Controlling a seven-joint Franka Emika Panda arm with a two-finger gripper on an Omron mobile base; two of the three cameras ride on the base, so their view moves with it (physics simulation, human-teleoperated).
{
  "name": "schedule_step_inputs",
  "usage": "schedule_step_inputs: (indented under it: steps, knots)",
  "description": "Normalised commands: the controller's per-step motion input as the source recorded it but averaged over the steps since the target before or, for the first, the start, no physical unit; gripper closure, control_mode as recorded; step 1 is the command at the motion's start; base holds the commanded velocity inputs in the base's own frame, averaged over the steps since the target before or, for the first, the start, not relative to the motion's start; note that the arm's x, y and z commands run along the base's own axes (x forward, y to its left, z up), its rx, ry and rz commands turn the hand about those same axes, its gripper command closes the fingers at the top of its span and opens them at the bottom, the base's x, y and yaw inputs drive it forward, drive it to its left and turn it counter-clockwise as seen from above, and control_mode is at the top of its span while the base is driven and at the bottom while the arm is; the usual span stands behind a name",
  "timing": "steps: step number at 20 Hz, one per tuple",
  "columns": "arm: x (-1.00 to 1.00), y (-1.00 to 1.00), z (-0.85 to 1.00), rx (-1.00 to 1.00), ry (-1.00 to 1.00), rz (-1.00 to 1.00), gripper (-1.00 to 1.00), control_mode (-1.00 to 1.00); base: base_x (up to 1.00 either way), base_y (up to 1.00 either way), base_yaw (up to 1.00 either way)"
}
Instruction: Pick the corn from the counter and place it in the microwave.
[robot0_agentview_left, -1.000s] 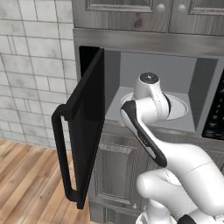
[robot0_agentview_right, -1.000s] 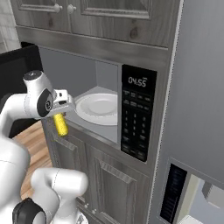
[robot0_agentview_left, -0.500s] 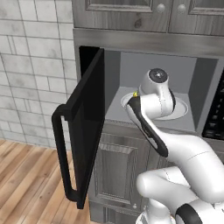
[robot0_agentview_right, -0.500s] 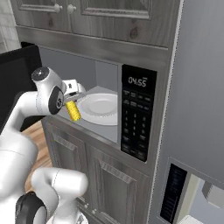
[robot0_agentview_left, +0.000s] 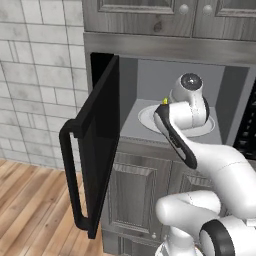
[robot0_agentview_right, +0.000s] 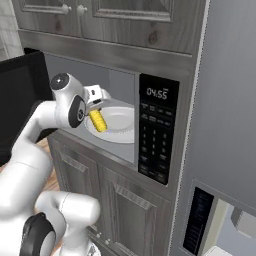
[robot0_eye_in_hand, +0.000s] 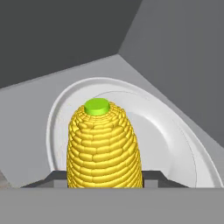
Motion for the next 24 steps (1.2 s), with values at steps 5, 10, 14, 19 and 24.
schedule_step_inputs:
  steps: [5,10,14,19,24]
  knots:
    - [0.37,0.03,-0.11,-0.03,-0.1,0.0,1.0,-1.0,0.0,0.0,0.0]
    - [0.49,0.0,0.0,-0.01,-0.01,0.0,1.0,-1.0,0.0,0.0,0.0]
    - [0.39,-0.03,-0.11,-0.04,0.0,0.0,1.0,-1.0,0.0,0.0,0.0]
    - [0.25,0.0,-0.08,-0.03,-0.03,0.0,1.0,-1.0,0.0,0.0,0.0]
    - [0.28,-0.01,-0.27,-0.02,-0.09,0.0,1.0,-1.0,0.0,0.0,0.0]
